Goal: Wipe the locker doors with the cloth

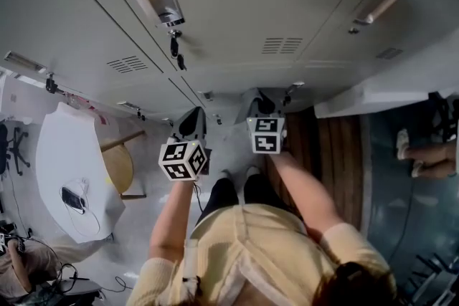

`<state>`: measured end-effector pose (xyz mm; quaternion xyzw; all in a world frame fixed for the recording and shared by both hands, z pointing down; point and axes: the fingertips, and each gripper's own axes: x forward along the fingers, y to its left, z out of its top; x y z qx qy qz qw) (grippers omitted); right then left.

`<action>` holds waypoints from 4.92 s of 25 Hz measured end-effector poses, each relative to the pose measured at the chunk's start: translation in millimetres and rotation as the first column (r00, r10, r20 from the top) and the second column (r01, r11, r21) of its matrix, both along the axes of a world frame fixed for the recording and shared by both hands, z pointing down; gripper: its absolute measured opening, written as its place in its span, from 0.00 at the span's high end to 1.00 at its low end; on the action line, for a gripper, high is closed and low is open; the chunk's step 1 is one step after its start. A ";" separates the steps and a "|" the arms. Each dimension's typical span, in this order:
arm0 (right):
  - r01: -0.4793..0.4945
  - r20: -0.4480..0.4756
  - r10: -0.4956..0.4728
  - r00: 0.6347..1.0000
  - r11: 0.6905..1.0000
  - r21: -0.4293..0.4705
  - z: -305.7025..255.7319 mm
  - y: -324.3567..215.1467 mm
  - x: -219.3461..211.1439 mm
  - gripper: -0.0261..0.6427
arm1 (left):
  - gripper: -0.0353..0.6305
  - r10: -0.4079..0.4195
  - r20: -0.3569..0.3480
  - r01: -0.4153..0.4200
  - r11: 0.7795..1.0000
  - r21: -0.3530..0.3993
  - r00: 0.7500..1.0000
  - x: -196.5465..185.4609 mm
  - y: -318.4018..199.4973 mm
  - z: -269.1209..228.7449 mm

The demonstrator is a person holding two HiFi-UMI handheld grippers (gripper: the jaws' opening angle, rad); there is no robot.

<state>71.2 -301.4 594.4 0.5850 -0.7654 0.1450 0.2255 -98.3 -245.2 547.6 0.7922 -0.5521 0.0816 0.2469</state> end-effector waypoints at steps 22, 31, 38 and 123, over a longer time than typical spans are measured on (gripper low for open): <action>-0.033 0.007 0.033 0.999 0.999 -0.030 1.9 14.5 32.6 0.95 | 0.97 0.129 -0.042 -0.129 0.992 0.006 0.991 42.2 -3.3 8.1; 0.104 0.018 -0.103 0.995 0.990 -0.091 26.0 40.6 -27.0 0.95 | 0.97 -0.005 -0.020 0.005 0.999 -0.034 1.000 -12.2 21.5 25.7; 0.212 0.024 -0.211 0.977 0.971 -0.114 42.8 45.1 -81.0 0.95 | 0.97 -0.130 0.010 0.131 0.990 -0.051 0.991 -59.8 46.4 41.0; -0.050 -0.031 0.048 0.998 0.996 -0.077 38.1 39.5 44.4 0.95 | 0.97 -0.025 -0.010 0.024 0.996 -0.083 1.000 -10.5 15.5 61.6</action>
